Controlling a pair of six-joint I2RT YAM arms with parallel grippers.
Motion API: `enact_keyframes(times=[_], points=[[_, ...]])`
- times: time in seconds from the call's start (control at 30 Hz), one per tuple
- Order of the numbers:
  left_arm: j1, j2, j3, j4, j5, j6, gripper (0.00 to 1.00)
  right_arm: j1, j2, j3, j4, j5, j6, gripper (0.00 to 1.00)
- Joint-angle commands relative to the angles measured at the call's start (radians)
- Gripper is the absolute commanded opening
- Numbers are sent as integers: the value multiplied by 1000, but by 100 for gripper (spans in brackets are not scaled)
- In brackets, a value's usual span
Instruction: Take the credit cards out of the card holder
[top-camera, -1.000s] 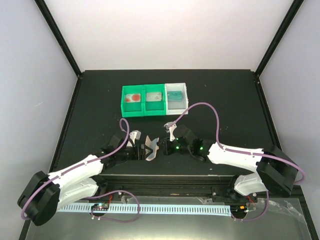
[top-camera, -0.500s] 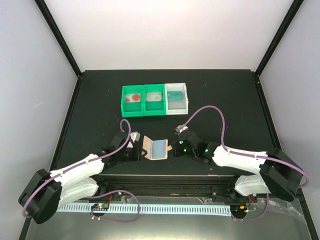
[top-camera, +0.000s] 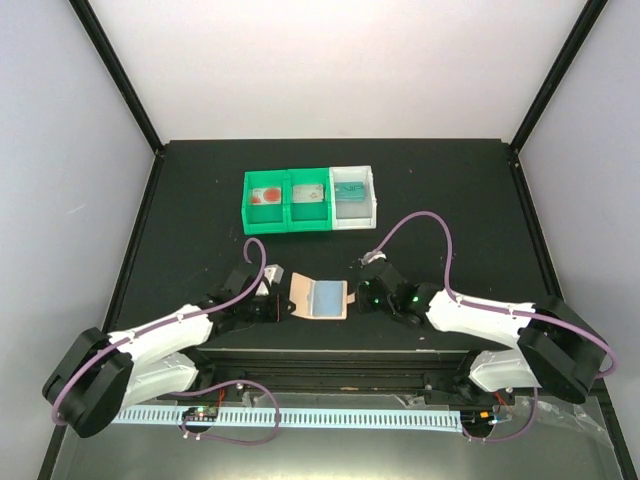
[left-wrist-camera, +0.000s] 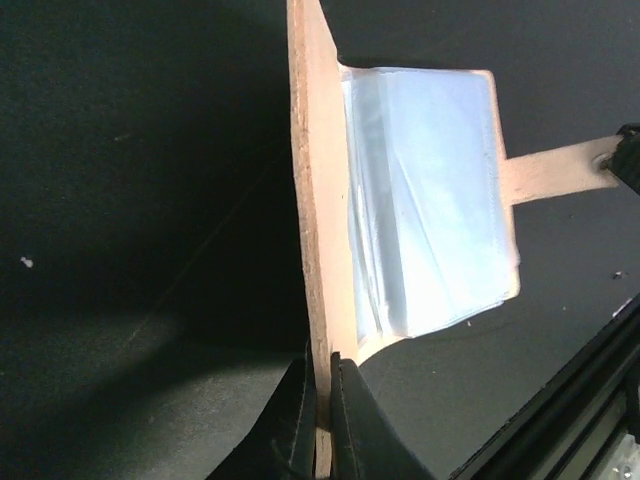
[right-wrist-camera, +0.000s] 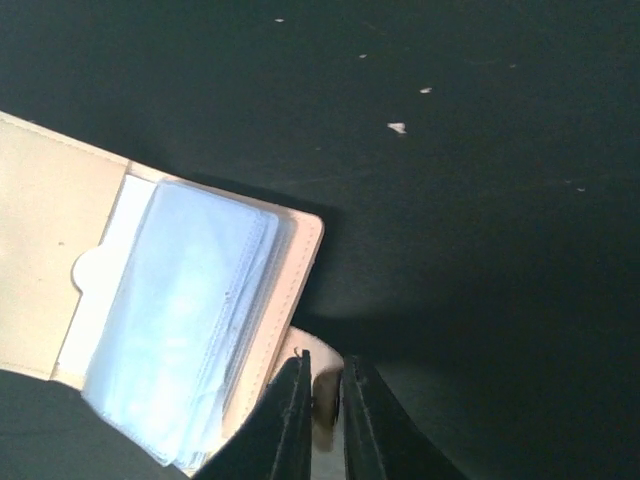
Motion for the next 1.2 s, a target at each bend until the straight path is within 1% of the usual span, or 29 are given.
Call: enact_keyframes(times=[0.0,0.03,0.1,0.2,0.3,0.47,0.6,0.67,0.7,0.9,1.0,1.03,1.07,1.1,1.17], points=[[7,7,14,62,75,-39,2,-9,-23,51,-88,85,-9,17],[7,3,-4,83,88,-64,2,-9,-30,71,-108,83,-5,22],[3,-5,-32,147,104,-119,2,-8,-52,84,-124,42,6,27],[-5,-6,-67,214,104,-190,2,-8,-75,86,-107,-32,35,33],[-14,1,-91,267,80,-245,2,-8,-69,66,-35,-125,71,34],[-51,-9,-101,280,8,-319,2,-8,32,65,54,-203,110,34],[-80,-30,-141,328,-24,-389,2,-8,121,71,105,-241,112,28],[-99,-41,-146,325,-43,-392,7,-9,158,75,102,-232,109,27],[-102,-44,-144,309,-50,-384,11,-11,173,74,99,-222,108,27],[-100,-84,-130,180,-111,-315,30,-19,205,45,89,-159,87,25],[-98,-103,-128,150,-124,-291,34,-27,211,37,92,-144,70,24],[-97,-105,-128,145,-124,-286,34,-29,213,36,94,-135,64,23],[-97,-107,-130,147,-123,-282,32,-30,214,34,96,-129,60,23],[-97,-107,-133,157,-116,-276,25,-33,214,31,101,-128,55,22],[-97,-98,-137,185,-96,-263,9,-34,209,25,117,-132,46,22]])
